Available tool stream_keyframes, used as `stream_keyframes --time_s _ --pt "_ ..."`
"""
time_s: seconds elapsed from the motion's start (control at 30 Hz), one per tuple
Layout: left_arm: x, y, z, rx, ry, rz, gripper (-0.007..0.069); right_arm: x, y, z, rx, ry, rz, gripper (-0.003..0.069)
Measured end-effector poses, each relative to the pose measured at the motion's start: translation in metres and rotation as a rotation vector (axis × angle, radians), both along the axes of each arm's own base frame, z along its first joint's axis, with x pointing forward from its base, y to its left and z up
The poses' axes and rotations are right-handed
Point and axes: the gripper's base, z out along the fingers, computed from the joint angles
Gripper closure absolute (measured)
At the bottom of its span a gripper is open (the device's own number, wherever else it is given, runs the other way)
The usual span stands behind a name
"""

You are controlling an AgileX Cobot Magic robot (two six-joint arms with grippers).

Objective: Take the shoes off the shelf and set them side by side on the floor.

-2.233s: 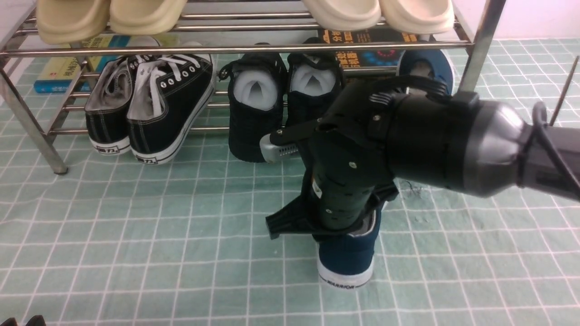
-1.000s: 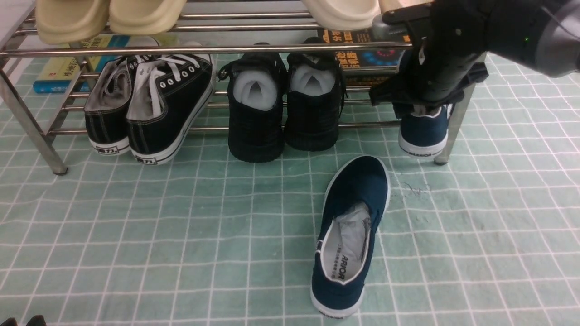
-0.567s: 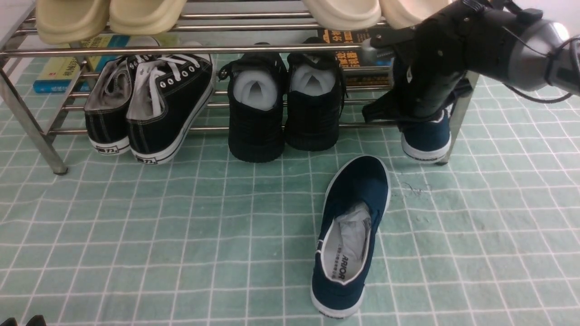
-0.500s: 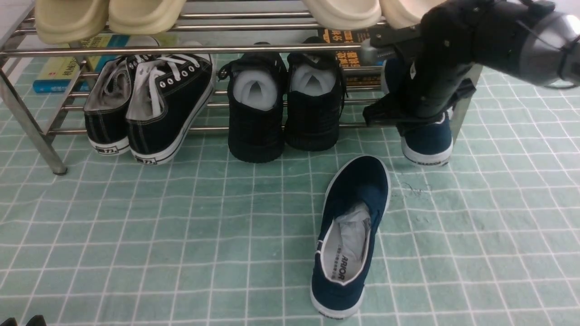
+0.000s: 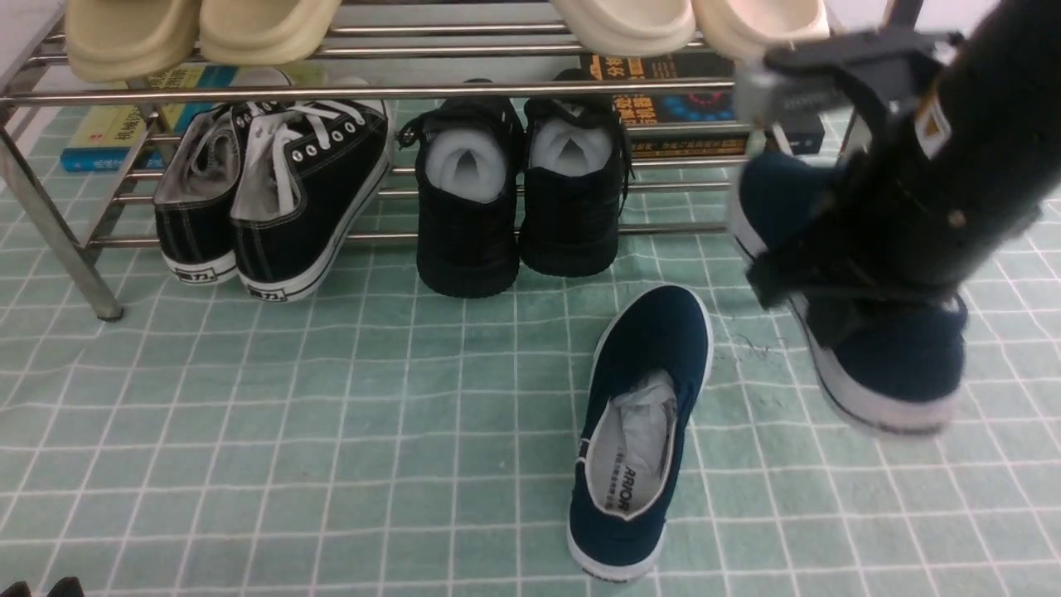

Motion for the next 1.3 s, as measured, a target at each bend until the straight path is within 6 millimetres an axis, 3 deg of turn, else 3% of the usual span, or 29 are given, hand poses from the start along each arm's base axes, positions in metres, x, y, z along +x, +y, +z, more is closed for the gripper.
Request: stream_keyframes --time_s 0.07,0.27,0.63,0.8,0.87,1.0,1.07,1.17,1.2,1.3 --pt "0.000 0.000 0.000 0.000 0.000 0.000 0.0383 -0.006 -0.005 -0.031 -0.040 0.047 -0.025 0.0640" --pt "0.000 0.000 0.000 0.000 0.000 0.000 0.0383 0.006 0.002 -0.076 -0.003 -0.018 -0.041 0.0637" --pt "0.000 0.000 0.000 0.008 0.000 0.001 0.0383 0.031 0.019 -0.114 0.039 -0.016 -0.123 0.0622" --pt "0.000 0.000 0.000 0.015 0.000 0.001 0.0382 0.032 0.023 -0.126 0.055 0.041 -0.202 0.0537" --pt "0.000 0.000 0.000 0.015 0.000 0.001 0.0382 0.032 0.026 -0.129 0.086 0.067 -0.232 0.0440" --pt "0.000 0.001 0.000 0.017 0.000 0.001 0.0382 0.030 0.031 -0.122 0.120 0.123 -0.240 0.0284" --pt "0.000 0.001 0.000 0.018 0.000 0.001 0.0382 0.029 0.032 -0.111 0.112 0.148 -0.190 0.0243" --pt "0.000 0.001 0.000 0.018 0.000 0.001 0.0382 0.025 0.032 -0.087 0.103 0.160 -0.117 0.0244" --pt "0.000 0.001 0.000 0.019 0.000 0.001 0.0382 0.019 0.029 -0.059 0.106 0.138 -0.060 0.0284" --pt "0.000 0.001 0.000 0.019 0.000 0.001 0.0382 0.006 0.015 -0.015 0.090 0.057 0.004 0.0403"
